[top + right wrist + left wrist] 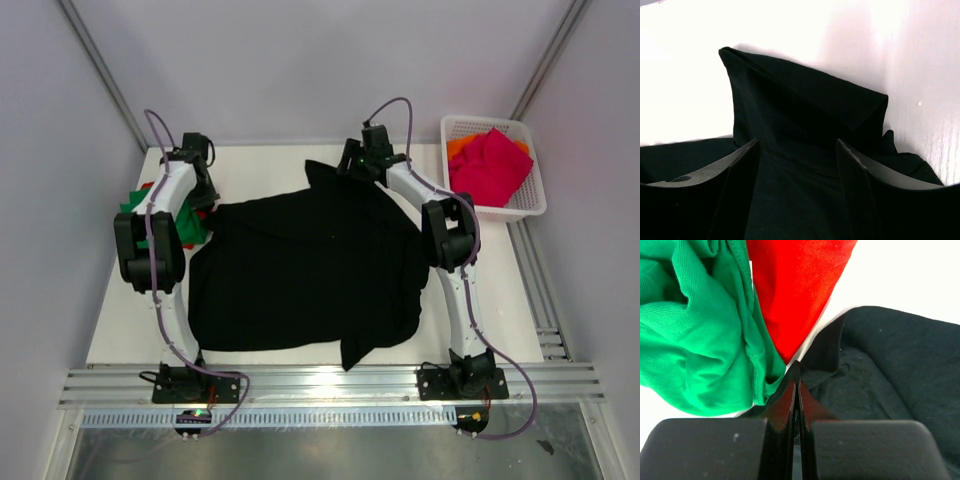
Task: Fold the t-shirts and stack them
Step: Grap the side of the flattened tshirt furthest away from the robot with both arms
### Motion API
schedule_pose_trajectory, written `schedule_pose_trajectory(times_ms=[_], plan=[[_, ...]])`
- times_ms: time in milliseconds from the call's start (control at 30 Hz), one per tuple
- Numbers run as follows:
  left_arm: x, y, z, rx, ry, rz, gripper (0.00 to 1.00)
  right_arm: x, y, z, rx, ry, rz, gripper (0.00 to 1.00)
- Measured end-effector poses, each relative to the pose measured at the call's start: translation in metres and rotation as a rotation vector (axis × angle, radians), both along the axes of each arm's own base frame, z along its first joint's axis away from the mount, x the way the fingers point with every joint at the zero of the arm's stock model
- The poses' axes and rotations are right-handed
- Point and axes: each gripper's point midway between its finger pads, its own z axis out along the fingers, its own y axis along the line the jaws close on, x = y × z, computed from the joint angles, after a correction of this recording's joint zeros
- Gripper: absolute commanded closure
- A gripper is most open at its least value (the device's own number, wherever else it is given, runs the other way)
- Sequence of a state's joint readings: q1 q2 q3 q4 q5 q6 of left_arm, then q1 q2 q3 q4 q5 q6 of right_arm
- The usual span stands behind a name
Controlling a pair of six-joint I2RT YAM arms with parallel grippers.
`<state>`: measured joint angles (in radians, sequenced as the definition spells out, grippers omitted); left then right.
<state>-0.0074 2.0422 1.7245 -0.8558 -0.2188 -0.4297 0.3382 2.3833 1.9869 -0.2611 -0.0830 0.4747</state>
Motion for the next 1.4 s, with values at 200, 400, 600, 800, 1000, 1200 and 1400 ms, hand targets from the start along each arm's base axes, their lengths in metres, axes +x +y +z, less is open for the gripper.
schedule_pose_trajectory(times_ms=[200,400,600,800,1000,1200,1400], plan=[[0.0,-0.001,0.004,-0.003,-0.008,-0.001,1.0,-0.022,-0.002,-0.033,0.003,0.067,0.013,0.34],[0.0,0.0,0.021,-0.003,-0.047,-0.001,1.0,-0.036,-0.004,-0.038,0.037,0.063,0.017,0.34],[0.0,0.0,0.032,-0.003,-0.074,-0.001,1.0,-0.059,-0.009,-0.038,0.05,0.076,0.027,0.34],[0.0,0.0,0.032,-0.003,-0.074,-0.001,1.0,-0.102,-0.018,-0.04,0.051,0.118,0.038,0.34],[0.0,-0.001,0.032,-0.004,-0.074,0.0,1.0,-0.144,-0.025,-0.041,0.049,0.141,0.051,0.34],[0.0,-0.003,0.031,-0.018,-0.072,0.0,1.0,-0.156,-0.021,-0.041,0.042,0.145,0.061,0.34],[-0.007,-0.006,0.019,-0.031,-0.044,-0.004,1.0,-0.154,-0.019,-0.039,0.028,0.159,0.059,0.34]])
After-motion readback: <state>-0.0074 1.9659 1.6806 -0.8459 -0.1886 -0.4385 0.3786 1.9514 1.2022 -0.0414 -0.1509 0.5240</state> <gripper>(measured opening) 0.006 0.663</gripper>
